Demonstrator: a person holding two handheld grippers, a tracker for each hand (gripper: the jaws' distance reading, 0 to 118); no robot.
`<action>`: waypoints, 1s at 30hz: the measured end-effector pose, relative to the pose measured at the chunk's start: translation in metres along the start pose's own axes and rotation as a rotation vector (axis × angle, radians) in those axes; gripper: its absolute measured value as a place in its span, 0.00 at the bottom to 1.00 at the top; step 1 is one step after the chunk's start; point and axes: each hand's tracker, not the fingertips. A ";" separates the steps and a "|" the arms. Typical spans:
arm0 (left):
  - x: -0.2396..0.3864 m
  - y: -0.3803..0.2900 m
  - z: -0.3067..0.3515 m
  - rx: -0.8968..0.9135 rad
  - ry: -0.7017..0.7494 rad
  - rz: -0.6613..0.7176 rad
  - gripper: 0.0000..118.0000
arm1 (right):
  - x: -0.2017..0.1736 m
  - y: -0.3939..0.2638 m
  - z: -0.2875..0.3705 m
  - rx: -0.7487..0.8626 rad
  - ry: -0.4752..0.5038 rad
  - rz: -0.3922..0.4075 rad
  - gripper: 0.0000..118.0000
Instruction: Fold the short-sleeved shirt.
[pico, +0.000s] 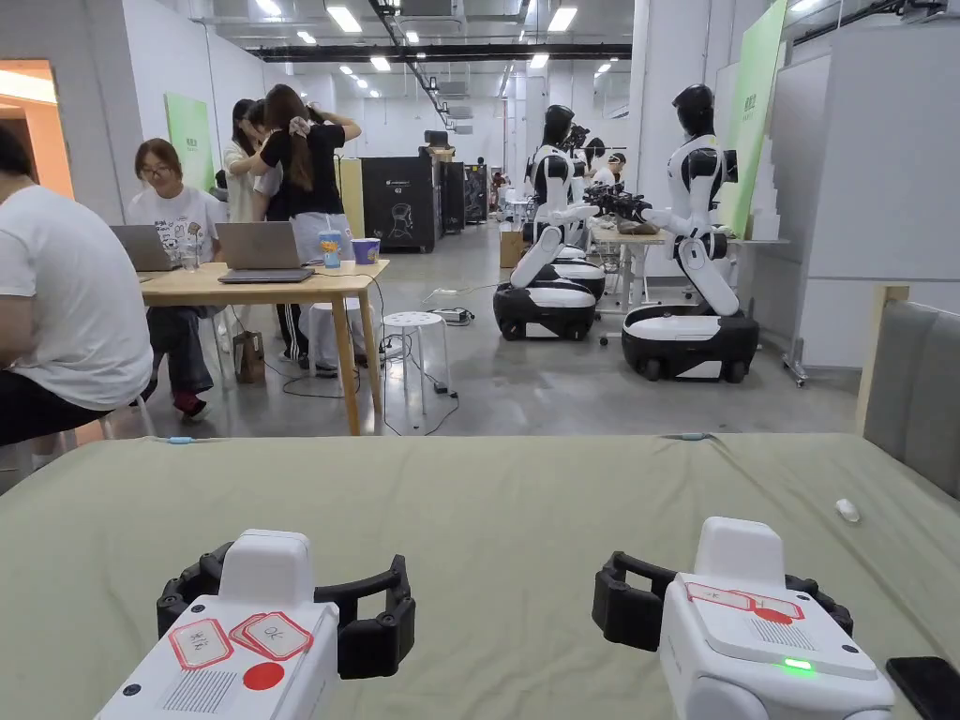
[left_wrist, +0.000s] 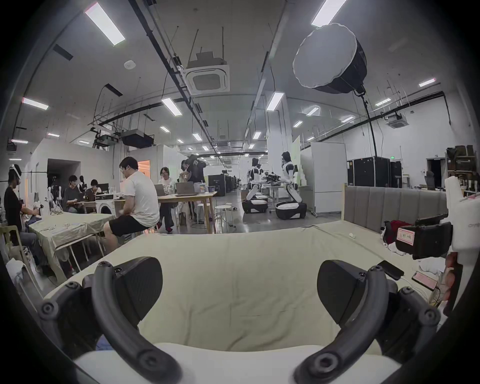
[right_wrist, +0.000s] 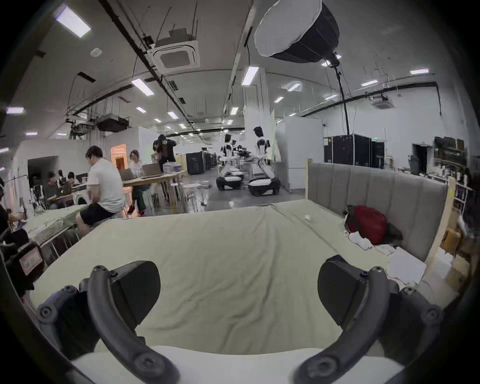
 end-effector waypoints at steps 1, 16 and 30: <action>0.000 0.000 0.000 0.000 0.000 0.001 1.00 | 0.001 0.000 0.001 0.003 0.006 -0.009 1.00; -0.003 -0.001 -0.001 0.000 0.014 0.013 1.00 | 0.006 -0.001 0.008 0.054 0.014 0.025 1.00; -0.002 -0.003 -0.001 -0.002 0.010 0.013 1.00 | 0.007 0.003 0.004 0.021 0.057 0.047 1.00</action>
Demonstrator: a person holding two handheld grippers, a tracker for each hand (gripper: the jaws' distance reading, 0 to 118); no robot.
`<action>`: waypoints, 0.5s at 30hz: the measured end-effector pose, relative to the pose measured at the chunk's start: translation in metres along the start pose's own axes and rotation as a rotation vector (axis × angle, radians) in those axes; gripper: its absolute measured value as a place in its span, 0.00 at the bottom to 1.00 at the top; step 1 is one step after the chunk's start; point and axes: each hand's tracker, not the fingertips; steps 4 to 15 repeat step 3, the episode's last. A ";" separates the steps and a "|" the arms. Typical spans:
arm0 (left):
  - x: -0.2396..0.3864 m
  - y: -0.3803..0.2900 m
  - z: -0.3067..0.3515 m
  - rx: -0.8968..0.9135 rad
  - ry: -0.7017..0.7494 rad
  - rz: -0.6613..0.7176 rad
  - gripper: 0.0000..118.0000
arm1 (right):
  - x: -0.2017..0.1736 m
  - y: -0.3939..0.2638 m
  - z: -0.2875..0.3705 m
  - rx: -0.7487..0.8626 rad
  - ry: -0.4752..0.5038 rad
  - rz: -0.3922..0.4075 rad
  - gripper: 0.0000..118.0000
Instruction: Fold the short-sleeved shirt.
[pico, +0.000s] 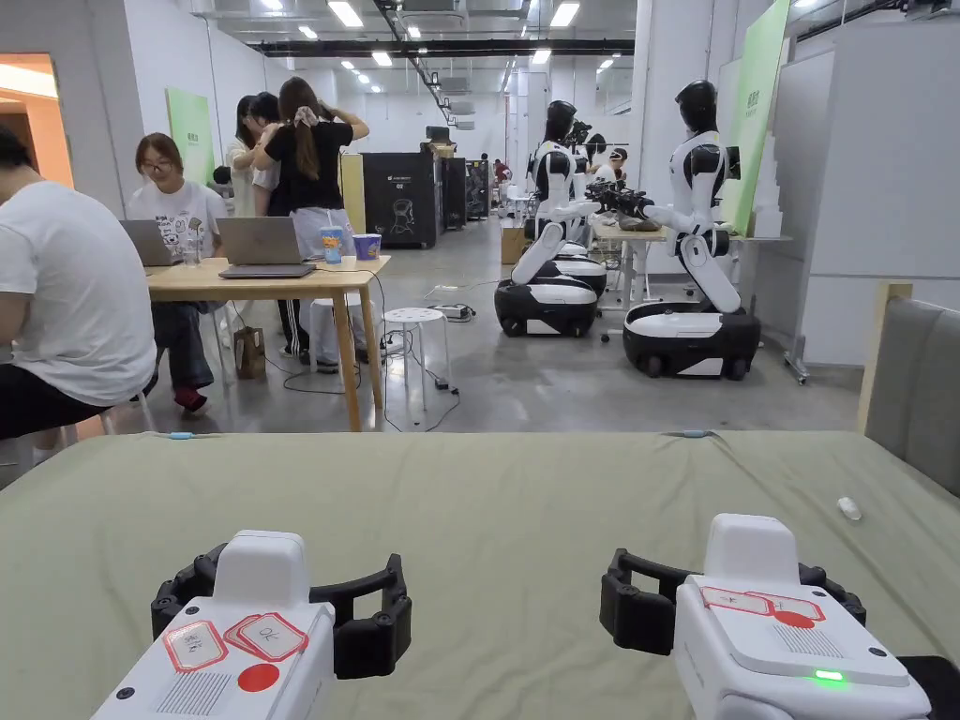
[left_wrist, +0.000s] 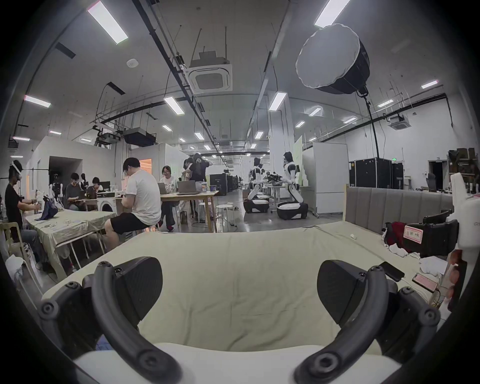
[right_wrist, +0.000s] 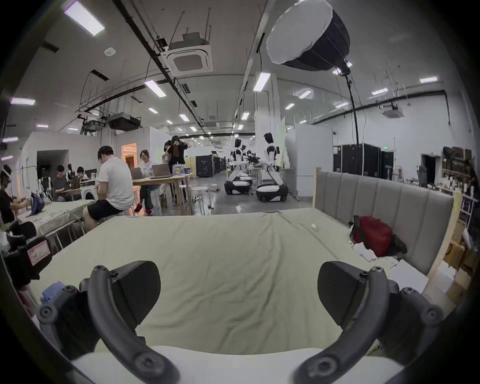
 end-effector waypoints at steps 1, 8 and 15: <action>0.000 0.000 0.000 -0.001 -0.001 0.002 1.00 | 0.000 -0.001 0.000 0.007 -0.002 0.003 1.00; -0.001 0.000 0.000 0.000 0.000 0.003 1.00 | -0.001 -0.003 0.001 0.011 -0.009 0.005 1.00; -0.001 0.000 0.000 0.000 0.000 0.003 1.00 | -0.001 -0.003 0.001 0.011 -0.009 0.005 1.00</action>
